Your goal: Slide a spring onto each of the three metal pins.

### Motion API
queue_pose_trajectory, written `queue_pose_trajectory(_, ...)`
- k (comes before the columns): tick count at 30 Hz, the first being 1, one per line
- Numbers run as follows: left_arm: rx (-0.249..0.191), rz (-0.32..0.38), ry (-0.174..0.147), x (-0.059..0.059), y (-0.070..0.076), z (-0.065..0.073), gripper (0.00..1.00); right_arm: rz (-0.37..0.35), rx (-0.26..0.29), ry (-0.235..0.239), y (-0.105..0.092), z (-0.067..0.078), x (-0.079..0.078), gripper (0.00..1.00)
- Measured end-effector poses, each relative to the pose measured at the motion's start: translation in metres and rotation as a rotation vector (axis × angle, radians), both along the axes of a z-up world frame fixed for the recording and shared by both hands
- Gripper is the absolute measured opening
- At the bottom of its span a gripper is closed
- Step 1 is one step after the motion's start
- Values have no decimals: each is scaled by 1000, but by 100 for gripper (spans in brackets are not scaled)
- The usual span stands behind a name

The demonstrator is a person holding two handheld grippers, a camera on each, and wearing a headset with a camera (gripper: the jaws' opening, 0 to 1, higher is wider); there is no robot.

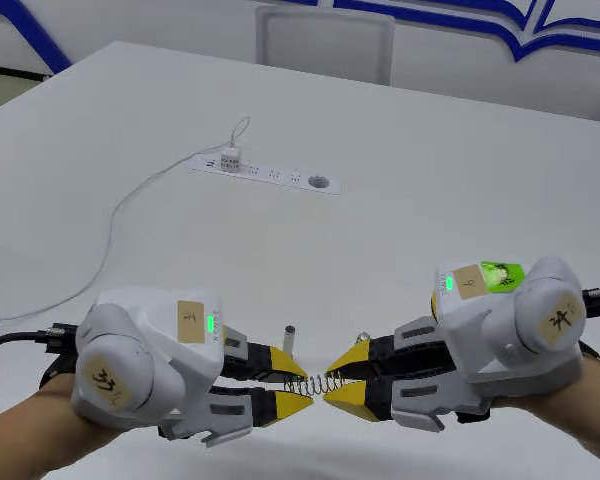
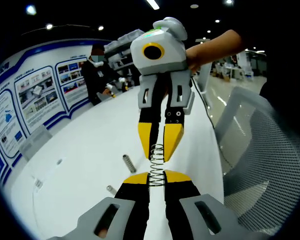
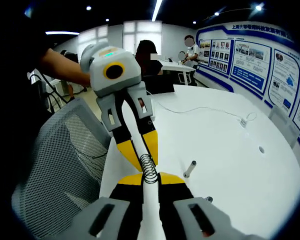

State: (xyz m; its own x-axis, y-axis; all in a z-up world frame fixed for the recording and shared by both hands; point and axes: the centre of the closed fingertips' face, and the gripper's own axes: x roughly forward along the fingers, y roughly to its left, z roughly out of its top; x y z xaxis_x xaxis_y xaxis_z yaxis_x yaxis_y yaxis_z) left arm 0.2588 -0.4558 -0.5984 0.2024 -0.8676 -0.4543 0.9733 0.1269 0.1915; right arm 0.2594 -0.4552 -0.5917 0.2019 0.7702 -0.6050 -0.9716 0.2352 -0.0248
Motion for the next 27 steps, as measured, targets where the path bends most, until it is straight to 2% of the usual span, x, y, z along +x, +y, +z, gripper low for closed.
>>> queue_pose_trajectory(3,-11,9,38,-2,-1,-5,9,-5,83,45,10,10,-6,11)
queue_pose_trajectory(6,-9,14,39,-7,-6,-9,9,4,78,37,12,9,-7,11)
queue_pose_trajectory(10,-14,17,54,-7,-7,-8,9,0,99,39,17,12,-8,11)
queue_pose_trajectory(14,-22,44,94,-6,-6,-7,9,-14,112,36,21,14,-6,10)
queue_pose_trajectory(16,-21,54,89,-5,-5,-7,10,-28,117,35,21,14,-5,10)
queue_pose_trajectory(18,-27,70,98,-4,-2,-6,10,-39,123,33,22,15,-3,10)
queue_pose_trajectory(22,-17,78,60,-1,0,-7,11,-55,123,30,24,15,0,10)
queue_pose_trajectory(26,-26,96,65,1,2,-6,11,-58,120,25,26,15,2,10)
queue_pose_trajectory(27,-34,105,81,1,3,-6,11,-58,122,27,26,16,2,10)
